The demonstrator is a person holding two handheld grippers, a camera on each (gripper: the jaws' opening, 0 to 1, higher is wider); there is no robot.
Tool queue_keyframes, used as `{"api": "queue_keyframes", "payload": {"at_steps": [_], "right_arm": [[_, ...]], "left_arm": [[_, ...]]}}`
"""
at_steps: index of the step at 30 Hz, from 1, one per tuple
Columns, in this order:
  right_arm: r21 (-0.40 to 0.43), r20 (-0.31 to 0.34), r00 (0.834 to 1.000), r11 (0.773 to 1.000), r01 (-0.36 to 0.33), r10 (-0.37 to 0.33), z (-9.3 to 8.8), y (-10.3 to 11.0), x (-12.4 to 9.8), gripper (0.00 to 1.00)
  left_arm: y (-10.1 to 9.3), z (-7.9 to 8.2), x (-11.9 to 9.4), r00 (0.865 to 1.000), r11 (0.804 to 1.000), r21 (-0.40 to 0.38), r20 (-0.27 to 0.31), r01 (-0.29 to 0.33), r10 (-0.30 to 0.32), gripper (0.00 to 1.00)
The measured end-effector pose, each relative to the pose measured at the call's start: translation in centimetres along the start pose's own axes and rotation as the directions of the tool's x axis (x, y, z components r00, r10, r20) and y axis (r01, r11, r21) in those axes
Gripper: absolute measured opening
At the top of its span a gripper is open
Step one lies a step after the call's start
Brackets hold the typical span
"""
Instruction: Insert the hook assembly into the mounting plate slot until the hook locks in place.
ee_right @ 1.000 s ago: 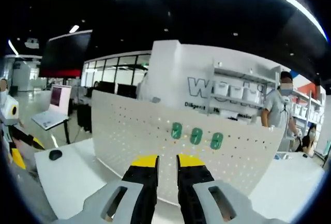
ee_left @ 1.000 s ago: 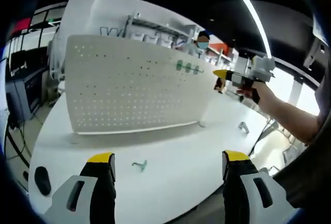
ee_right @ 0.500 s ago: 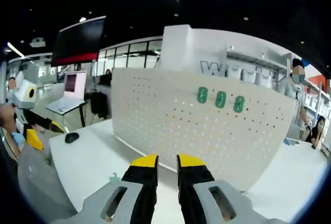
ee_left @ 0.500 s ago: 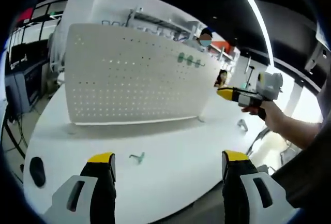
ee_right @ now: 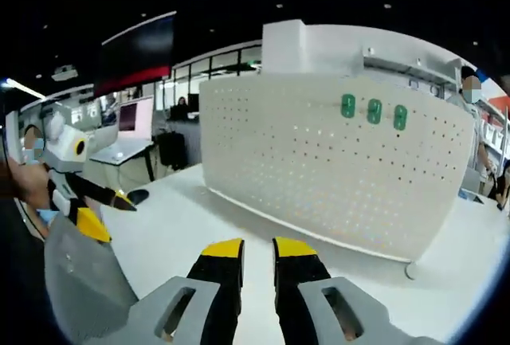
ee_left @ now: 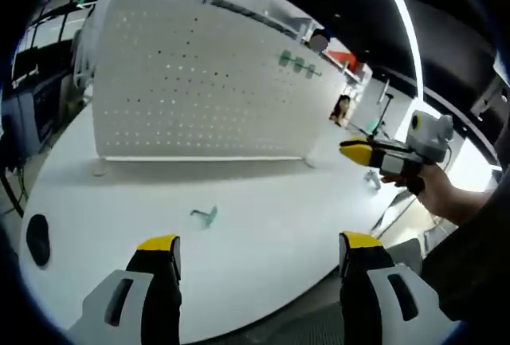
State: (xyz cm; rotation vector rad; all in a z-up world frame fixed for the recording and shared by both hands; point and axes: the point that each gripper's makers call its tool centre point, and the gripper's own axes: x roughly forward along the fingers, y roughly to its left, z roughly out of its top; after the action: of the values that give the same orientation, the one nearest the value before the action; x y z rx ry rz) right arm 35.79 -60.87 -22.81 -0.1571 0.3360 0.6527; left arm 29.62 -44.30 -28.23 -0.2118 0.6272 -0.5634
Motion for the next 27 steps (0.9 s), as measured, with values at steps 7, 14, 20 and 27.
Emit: {"api": "queue_keyframes", "payload": {"at_steps": [7,14,20,27], "right_arm": [[0.023,-0.087,0.994,0.998,-0.058,0.059,-3.2,2.4,0.0,0.15],[0.056,-0.143,0.982,0.992,-0.115,0.122,-5.2,4.7,-0.4,0.16],[0.073,-0.181,0.968,0.984,-0.165,0.176,-6.6,6.7,-1.0,0.17],[0.074,-0.206,0.954,0.975,-0.208,0.219,-7.3,8.4,-1.4,0.17]], "left_arm": [[0.5,-1.1,1.7,0.999,1.0,-0.013,-0.042,0.011,-0.012,0.81],[0.5,-1.8,2.5,0.997,1.0,-0.008,-0.072,0.026,-0.027,0.81],[0.9,-2.3,3.1,0.995,0.999,-0.012,-0.097,0.033,-0.034,0.8],[1.8,-2.6,3.7,0.991,0.999,0.004,-0.127,0.038,-0.037,0.79]]}}
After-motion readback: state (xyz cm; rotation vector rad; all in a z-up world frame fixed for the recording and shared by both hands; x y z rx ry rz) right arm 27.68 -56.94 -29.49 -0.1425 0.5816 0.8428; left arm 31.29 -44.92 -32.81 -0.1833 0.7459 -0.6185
